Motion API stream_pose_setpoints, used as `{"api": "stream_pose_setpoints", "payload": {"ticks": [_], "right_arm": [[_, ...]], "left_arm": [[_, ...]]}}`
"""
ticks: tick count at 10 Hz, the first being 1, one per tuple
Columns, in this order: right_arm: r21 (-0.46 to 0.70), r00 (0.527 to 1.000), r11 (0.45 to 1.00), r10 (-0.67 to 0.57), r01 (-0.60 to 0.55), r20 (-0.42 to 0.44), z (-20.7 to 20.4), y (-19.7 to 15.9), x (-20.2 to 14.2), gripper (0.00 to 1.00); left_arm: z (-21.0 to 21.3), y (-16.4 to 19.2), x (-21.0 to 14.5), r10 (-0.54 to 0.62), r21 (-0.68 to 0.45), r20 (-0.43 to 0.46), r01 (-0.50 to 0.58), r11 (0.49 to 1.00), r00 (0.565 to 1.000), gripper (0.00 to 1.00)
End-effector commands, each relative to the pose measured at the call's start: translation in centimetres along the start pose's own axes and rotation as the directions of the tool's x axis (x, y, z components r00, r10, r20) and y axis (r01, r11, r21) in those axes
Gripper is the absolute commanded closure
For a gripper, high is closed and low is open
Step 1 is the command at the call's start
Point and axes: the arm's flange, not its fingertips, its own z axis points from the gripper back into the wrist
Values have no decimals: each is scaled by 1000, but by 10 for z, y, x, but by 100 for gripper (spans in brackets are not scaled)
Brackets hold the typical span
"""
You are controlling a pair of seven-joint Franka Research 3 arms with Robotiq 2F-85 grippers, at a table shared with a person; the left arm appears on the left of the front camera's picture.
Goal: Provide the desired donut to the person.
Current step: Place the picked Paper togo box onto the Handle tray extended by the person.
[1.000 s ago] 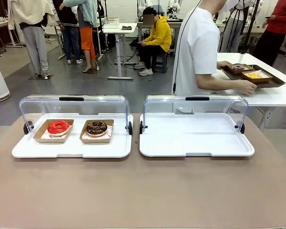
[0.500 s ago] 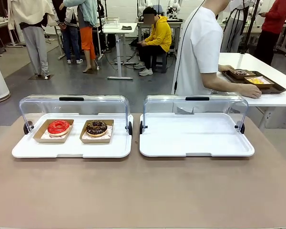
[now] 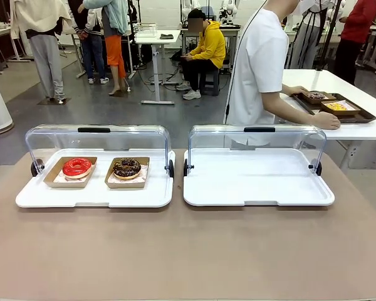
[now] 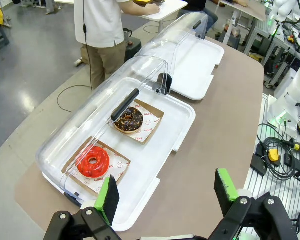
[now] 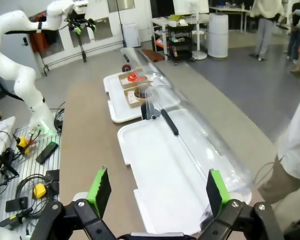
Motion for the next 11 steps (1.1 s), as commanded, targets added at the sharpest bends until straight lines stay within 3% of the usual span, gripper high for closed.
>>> {"api": "stream_pose_setpoints", "payload": {"ticks": [1, 5, 7, 11], "right_arm": [[-24, 1000, 1000, 11, -11, -16, 1, -4, 4, 0], [19, 999, 999, 31, -31, -10, -6, 0, 3, 0], [38, 995, 996, 82, -80, -55, 0, 4, -7, 0], [114, 986, 992, 79, -62, -148, -12, 13, -29, 0]], "left_arm": [[-1, 0, 1, 0, 1, 2, 0, 1000, 1000, 0], [-1, 0, 1, 0, 1, 2, 0, 1000, 1000, 0], [-1, 0, 1, 0, 1, 2, 0, 1000, 1000, 0], [-1, 0, 1, 0, 1, 2, 0, 1000, 1000, 0]]}}
